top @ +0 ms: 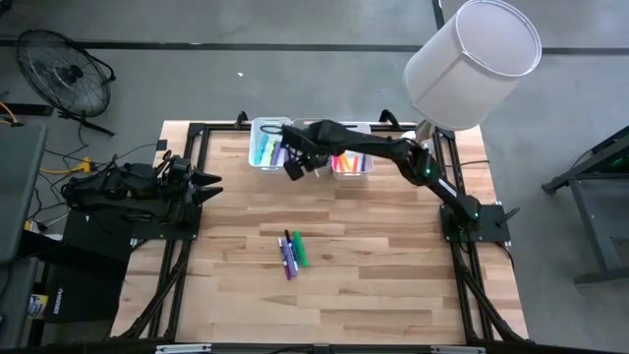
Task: Pick & Place Markers
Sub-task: Put the brown marker pen into the gray bin
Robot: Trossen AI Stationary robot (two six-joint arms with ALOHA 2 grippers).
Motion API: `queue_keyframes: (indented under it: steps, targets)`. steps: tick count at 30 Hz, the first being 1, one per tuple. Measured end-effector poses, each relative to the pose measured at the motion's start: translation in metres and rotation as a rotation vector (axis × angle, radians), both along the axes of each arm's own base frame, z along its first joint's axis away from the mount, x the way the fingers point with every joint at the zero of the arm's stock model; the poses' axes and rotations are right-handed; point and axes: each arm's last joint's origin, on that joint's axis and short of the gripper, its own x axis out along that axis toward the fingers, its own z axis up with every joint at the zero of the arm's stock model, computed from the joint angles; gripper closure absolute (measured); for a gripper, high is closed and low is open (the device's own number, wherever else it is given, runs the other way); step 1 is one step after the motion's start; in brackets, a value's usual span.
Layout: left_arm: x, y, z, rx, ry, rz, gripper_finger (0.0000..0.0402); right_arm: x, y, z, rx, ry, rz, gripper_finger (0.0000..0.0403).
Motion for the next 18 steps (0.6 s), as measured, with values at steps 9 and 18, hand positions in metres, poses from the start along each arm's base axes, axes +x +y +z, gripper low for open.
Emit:
queue_keyframes:
  steps: [9, 18]
  targets:
    - [0.000, 0.000, 0.000, 0.000, 0.000, 0.000, 0.0200, -0.012, -0.045, 0.001, -0.017, -0.020, 0.029, 0.0386]
    - [0.000, 0.000, 0.000, 0.000, 0.000, 0.000, 0.0200, -0.017, -0.069, -0.024, 0.054, -0.076, -0.140, 0.0386]
